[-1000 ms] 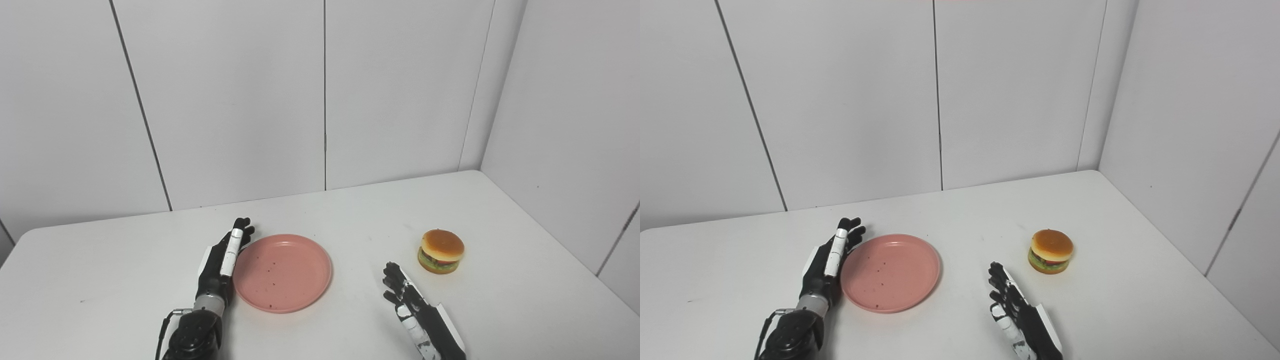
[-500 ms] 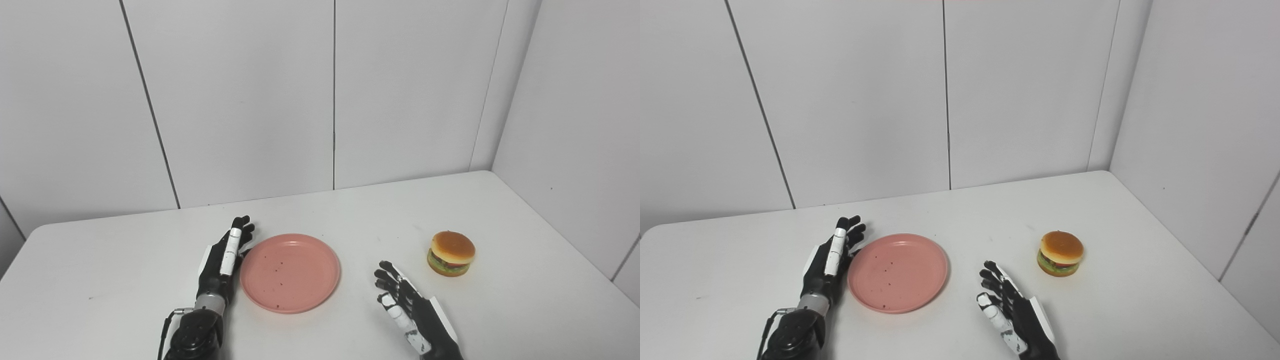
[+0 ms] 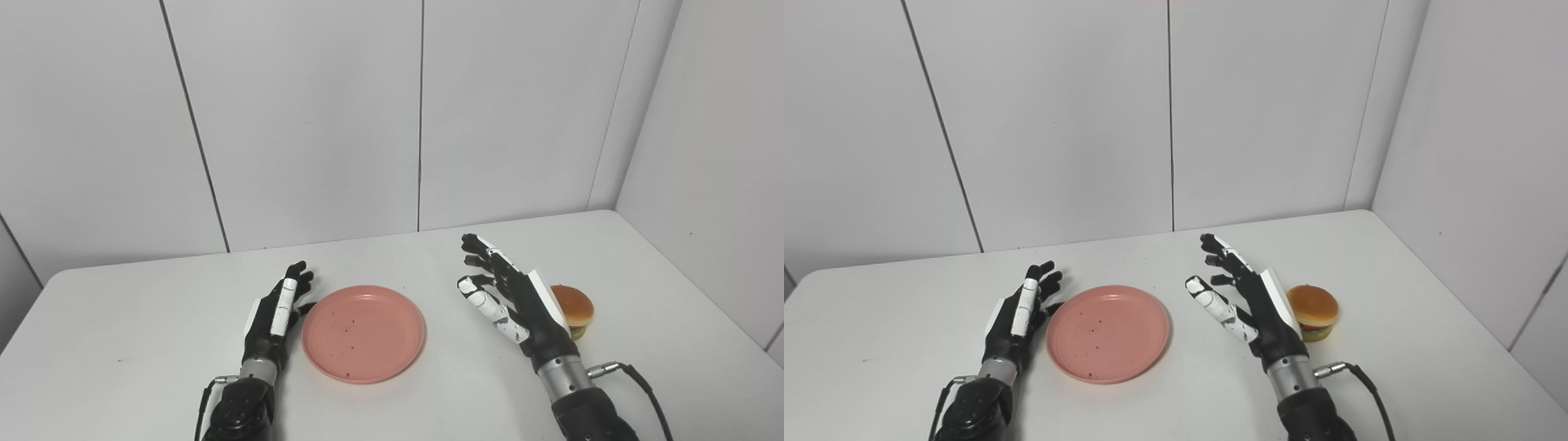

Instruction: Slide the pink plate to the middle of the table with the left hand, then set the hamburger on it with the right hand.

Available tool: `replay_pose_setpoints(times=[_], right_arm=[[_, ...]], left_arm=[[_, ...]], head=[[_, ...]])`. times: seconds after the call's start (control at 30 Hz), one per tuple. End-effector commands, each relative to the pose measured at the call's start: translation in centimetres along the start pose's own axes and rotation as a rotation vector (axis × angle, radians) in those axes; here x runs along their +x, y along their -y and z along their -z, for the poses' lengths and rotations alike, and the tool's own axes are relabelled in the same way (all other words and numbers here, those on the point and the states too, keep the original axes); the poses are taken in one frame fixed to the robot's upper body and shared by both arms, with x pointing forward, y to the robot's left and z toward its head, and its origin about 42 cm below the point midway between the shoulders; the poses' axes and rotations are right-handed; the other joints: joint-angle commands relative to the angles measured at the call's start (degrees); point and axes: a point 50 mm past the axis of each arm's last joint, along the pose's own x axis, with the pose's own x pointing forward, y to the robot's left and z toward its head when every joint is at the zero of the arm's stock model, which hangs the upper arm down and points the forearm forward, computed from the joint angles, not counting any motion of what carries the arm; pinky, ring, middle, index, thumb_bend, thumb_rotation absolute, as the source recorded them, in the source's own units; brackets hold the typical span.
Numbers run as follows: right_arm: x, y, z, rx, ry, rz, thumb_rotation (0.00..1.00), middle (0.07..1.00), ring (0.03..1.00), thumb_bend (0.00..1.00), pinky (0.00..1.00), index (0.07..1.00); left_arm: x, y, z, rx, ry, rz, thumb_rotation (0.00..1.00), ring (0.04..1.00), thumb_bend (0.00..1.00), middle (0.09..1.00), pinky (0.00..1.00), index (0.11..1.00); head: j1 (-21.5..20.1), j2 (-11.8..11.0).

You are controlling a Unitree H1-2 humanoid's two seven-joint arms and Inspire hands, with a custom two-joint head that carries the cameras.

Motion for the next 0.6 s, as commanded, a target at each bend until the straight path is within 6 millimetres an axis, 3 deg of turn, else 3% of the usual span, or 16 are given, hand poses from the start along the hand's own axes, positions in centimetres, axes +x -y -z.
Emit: replay_pose_setpoints(times=[0.0,0.23,0.57], right_arm=[[1.8,1.6,-2.0,-0.121,0.109,0.032,0.93,0.857,0.846,0.78,0.78,0.839],[3.2,3.7,-1.8,-0.320,0.087,0.058,0.88,0.857,0.837,0.81,0.74,0.820],[3.7,6.4,0.8,-0.614,-0.008,0.029,0.86,0.862,0.858,0.80,0.74,0.813]], left_arm=[[0.7,-1.0,-0.8,0.014,0.006,-0.020,0.95,0.905,0.83,0.874,0.91,0.864],[0.7,-1.0,-0.7,0.017,0.004,-0.022,0.95,0.906,0.83,0.874,0.91,0.867],[1.0,-1.2,-0.9,0.026,0.006,-0.023,0.95,0.902,0.84,0.871,0.91,0.862]], head=[[0.0,0.0],[0.0,0.0],[0.0,0.0]])
